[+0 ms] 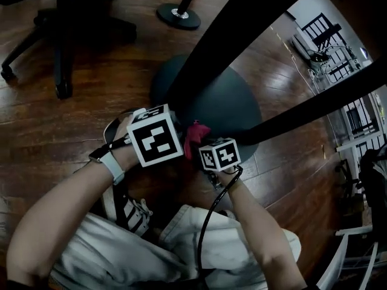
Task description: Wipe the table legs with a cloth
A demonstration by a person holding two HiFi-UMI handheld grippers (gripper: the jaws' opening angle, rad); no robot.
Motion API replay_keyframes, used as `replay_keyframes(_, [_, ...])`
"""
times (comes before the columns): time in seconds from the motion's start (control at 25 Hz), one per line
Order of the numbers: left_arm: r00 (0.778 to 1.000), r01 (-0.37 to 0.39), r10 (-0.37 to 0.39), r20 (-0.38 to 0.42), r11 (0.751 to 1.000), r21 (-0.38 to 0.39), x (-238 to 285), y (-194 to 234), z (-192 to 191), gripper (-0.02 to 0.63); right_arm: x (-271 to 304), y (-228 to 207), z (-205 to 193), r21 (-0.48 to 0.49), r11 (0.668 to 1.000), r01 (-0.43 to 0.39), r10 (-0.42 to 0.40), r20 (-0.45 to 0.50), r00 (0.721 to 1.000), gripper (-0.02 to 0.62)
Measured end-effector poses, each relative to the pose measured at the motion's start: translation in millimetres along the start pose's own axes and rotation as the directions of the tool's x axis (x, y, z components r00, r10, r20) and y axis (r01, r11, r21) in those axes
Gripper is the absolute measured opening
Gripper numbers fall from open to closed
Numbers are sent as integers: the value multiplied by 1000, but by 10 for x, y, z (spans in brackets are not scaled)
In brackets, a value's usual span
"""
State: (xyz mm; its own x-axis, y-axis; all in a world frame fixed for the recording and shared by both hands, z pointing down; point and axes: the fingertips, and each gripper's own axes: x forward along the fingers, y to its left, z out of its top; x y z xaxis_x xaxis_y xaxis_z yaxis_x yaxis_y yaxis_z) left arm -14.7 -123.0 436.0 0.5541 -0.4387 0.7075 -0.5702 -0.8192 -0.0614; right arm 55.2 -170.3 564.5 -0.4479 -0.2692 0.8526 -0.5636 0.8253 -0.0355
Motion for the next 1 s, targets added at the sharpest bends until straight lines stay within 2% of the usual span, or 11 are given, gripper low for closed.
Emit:
replay_keyframes(0.12, [999,-39,39,-5,999,17,-402,57,-50,-6,74,209,255,32,999,-10,8,63,998,43])
replay_keyframes(0.24, [997,-69,69,30,998,8,-685,23,-44,-6,119,376,526,125,991,-37,18,152,988,44])
replay_keyframes(0.36, [990,-86,91,107,995,-58,-818,40,-78,-7,144,390,761,235,972,-21,-36,236,971,44])
replay_keyframes(0.44, [989,-102,108,104,993,-63,-858,103,-161,-6,92,312,881,258,966,22,-94,268,959,44])
replay_keyframes(0.52, [986,-125,132,100,989,-75,-909,209,-236,-6,-17,251,1022,230,972,57,-126,298,946,44])
replay_keyframes(0.64, [978,-147,160,137,984,-99,-1017,332,-244,-6,-261,253,1279,167,983,75,-130,348,929,44])
replay_keyframes(0.8, [973,-159,173,151,982,-102,-1059,306,-214,-6,-729,203,1542,139,985,101,-151,417,896,44])
replay_keyframes(1.0, [952,-175,197,234,978,-109,-1155,280,-39,-6,-1376,160,1965,99,981,165,-193,496,847,44])
